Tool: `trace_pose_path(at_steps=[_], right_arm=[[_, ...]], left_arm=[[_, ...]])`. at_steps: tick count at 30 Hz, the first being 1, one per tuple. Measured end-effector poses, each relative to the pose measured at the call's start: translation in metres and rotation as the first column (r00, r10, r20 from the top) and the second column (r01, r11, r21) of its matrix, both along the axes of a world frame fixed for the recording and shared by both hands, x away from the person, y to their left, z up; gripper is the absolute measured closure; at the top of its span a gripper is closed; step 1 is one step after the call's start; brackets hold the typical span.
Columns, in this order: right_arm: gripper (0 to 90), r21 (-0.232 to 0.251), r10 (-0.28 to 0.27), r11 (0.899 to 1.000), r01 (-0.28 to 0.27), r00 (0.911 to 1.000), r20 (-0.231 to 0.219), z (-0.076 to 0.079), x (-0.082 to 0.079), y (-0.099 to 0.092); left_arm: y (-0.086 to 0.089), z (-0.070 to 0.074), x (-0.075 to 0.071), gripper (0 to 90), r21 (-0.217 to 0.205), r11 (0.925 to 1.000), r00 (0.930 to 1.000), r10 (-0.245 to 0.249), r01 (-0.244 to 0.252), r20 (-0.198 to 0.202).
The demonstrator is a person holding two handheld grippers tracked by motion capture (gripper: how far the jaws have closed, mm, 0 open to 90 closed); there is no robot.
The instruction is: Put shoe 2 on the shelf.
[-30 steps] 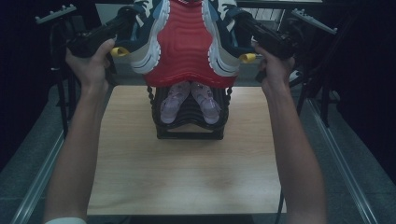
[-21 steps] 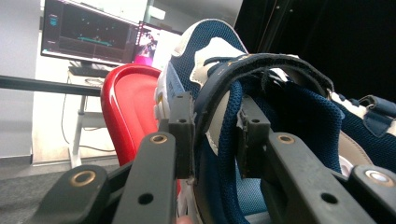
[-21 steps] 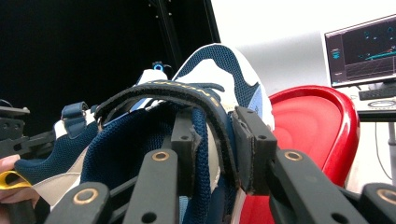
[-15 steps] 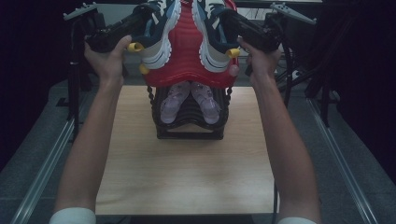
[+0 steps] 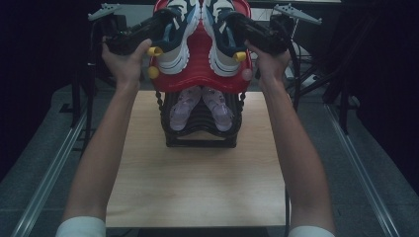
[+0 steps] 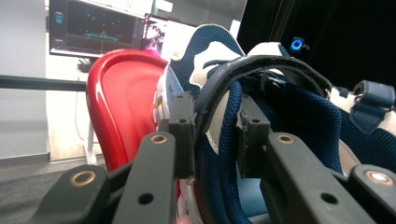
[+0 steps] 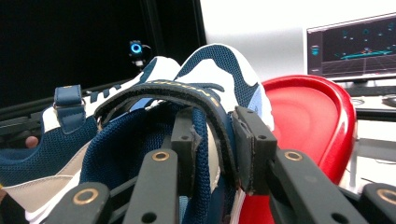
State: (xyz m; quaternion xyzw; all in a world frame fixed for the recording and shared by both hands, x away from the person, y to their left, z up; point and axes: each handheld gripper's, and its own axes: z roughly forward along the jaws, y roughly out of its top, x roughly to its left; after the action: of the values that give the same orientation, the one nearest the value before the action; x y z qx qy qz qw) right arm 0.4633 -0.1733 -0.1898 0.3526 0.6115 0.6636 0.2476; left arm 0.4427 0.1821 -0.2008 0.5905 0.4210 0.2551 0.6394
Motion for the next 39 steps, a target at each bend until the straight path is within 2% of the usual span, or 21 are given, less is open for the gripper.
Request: trace_pose_path(at_steps=[5, 9, 12, 14, 18, 22, 28, 31, 33, 35, 39], right_arm=[[69.7, -0.069, -0.027, 0.997, 0.027, 0.9996, 0.004, -0.004, 0.001, 0.005], [68.2, -0.145, -0.05, 0.988, 0.05, 0.9987, 0.002, -0.006, 0.002, 0.013], [66.9, -0.155, -0.042, 0.987, 0.043, 0.9991, 0.01, -0.006, 0.003, 0.018], [65.5, -0.168, -0.043, 0.985, 0.045, 0.999, 0.013, -0.007, 0.003, 0.021], [56.6, -0.148, -0.014, 0.989, 0.014, 0.9999, 0.002, -0.008, 0.004, 0.019], [47.8, -0.112, 0.013, 0.994, -0.014, 0.9999, -0.007, -0.009, 0.006, 0.015], [40.3, -0.07, 0.024, 0.997, -0.026, 0.9995, -0.022, -0.01, 0.008, 0.013], [37.1, -0.071, 0.026, 0.997, -0.028, 0.9993, -0.025, -0.009, 0.008, 0.013], [33.9, -0.053, 0.054, 0.997, -0.056, 0.9979, -0.034, -0.007, 0.007, 0.013], [32.5, -0.061, 0.066, 0.996, -0.069, 0.9968, -0.044, -0.004, 0.006, 0.014], [32.7, -0.063, 0.075, 0.995, -0.077, 0.9965, -0.036, 0.0, 0.0, 0.014]], left_arm=[[-0.007, -0.008, 0.005, 72.0, 0.019, 0.9998, 0.9999, 0.009, -0.009, -0.009], [-0.012, -0.014, 0.006, 68.8, 0.034, 0.9994, 1.0, 0.005, -0.005, 0.002], [-0.016, -0.017, 0.007, 63.3, 0.039, 0.9989, 0.9997, -0.025, 0.024, 0.007], [-0.015, -0.017, 0.007, 60.6, 0.035, 0.999, 0.9996, -0.027, 0.026, 0.008], [-0.012, -0.018, 0.009, 49.9, 0.011, 0.9988, 0.9988, -0.048, 0.048, -0.014], [-0.005, -0.017, 0.009, 40.8, -0.052, 0.9965, 0.9976, -0.067, 0.066, -0.017], [-0.001, -0.015, 0.006, 39.2, -0.06, 0.9948, 0.9964, -0.083, 0.082, -0.014], [-0.002, -0.014, 0.005, 38.7, -0.063, 0.9942, 0.996, -0.089, 0.088, -0.014], [-0.002, -0.014, 0.004, 38.1, -0.065, 0.9935, 0.9953, -0.095, 0.094, -0.019], [-0.002, -0.014, 0.003, 37.7, -0.066, 0.9931, 0.9949, -0.099, 0.097, -0.022], [0.002, -0.014, 0.0, 37.9, -0.078, 0.9917, 0.9945, -0.103, 0.102, -0.015]])
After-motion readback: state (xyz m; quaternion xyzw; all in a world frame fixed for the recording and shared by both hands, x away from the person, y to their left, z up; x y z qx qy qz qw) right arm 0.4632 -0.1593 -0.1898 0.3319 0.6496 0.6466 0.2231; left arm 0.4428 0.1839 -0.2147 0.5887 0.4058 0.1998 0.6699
